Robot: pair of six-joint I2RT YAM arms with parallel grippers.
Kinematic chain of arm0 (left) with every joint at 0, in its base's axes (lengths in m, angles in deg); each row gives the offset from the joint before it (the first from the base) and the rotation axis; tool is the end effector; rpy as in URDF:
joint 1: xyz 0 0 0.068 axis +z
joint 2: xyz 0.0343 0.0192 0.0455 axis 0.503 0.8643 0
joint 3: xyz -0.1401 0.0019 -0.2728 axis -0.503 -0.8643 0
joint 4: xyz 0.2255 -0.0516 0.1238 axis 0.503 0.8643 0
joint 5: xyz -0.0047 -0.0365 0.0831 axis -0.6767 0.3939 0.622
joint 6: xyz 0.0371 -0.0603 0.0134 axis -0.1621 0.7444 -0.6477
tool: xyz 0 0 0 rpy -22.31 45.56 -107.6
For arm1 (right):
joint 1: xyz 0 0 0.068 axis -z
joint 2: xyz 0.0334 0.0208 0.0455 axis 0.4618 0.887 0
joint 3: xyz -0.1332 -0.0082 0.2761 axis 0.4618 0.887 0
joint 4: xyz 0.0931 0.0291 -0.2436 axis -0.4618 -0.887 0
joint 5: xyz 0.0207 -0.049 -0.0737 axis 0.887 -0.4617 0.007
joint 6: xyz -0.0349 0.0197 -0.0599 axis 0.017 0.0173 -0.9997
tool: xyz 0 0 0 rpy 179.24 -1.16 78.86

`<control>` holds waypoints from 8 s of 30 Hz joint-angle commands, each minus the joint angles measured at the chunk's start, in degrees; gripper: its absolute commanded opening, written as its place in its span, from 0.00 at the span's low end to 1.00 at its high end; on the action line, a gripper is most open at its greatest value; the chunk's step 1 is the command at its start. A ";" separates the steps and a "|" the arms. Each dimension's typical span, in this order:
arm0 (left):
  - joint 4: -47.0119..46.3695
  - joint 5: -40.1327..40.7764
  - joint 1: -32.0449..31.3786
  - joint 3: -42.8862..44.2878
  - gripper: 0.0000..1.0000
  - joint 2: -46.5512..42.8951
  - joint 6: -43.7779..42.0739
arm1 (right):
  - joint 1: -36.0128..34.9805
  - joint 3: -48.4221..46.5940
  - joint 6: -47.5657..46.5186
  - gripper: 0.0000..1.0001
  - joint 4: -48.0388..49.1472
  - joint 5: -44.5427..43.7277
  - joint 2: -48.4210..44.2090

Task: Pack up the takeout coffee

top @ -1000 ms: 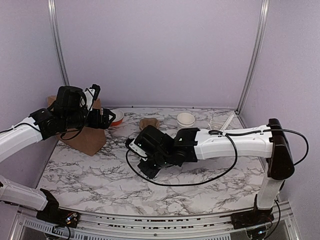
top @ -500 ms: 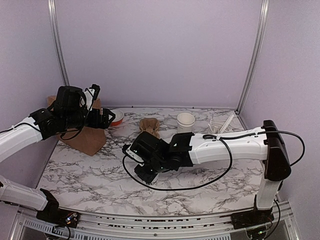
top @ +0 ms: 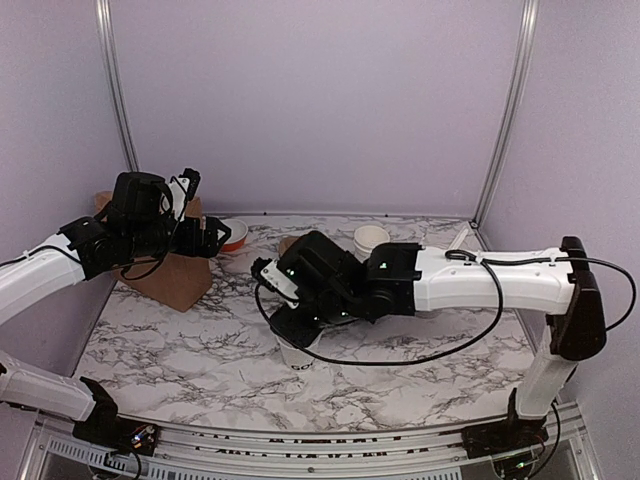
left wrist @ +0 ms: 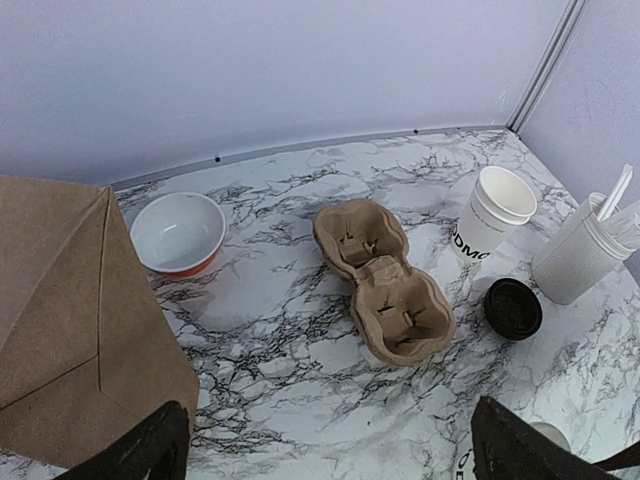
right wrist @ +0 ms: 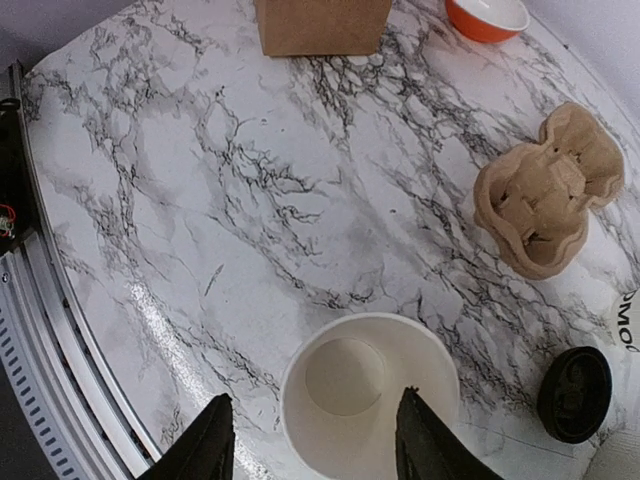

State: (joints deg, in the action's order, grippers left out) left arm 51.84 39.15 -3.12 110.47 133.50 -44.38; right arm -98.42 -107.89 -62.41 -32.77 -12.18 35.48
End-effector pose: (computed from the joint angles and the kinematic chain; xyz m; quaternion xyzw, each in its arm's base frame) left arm 0.2370 -0.1496 0.3645 0.1360 0.8239 -0.1750 0.5216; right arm 0.1498 0.3985 0.2955 -0.4373 0.8274 0.1570 0.3154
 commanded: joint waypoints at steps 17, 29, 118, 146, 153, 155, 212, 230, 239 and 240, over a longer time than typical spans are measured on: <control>-1.02 -0.89 0.30 -0.02 0.99 0.66 0.11 | 19.92 10.76 0.10 0.52 5.63 1.62 -5.77; -0.84 -1.19 0.36 -0.03 0.99 1.12 0.11 | 28.80 13.00 -1.82 0.50 11.35 5.37 0.32; -0.41 -1.98 0.87 0.33 0.99 2.06 0.20 | 26.62 5.85 -1.30 0.25 5.30 4.63 12.68; -0.41 -2.23 0.93 0.42 0.99 2.39 0.33 | 26.47 5.15 -0.34 0.00 4.35 1.06 7.98; -0.41 -4.43 0.97 0.74 0.99 3.66 1.68 | 24.02 4.39 -1.72 0.00 3.99 -3.02 7.64; -0.49 -6.18 0.98 1.19 0.99 4.80 3.35 | 23.26 4.05 -2.36 0.00 3.63 -4.67 7.98; -19.74 -40.19 -7.44 29.46 0.36 53.74 29.47 | 22.34 12.20 -15.14 0.00 13.85 10.58 -0.42; -25.50 -41.27 -7.59 27.15 0.30 54.27 32.28 | 25.34 13.18 -13.58 0.00 14.50 12.65 -2.34; -26.62 -39.94 -7.55 25.92 0.26 54.50 32.55 | 25.90 13.83 -12.91 0.00 14.99 13.22 -3.77; -26.63 -39.90 -7.59 25.83 0.26 54.49 32.55 | 25.98 13.87 -12.79 0.00 15.03 13.22 -4.02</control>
State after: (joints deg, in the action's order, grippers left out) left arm 26.97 -0.76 -10.38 137.22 186.85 -11.96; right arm -73.06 -93.48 -76.18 -19.70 -0.07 34.28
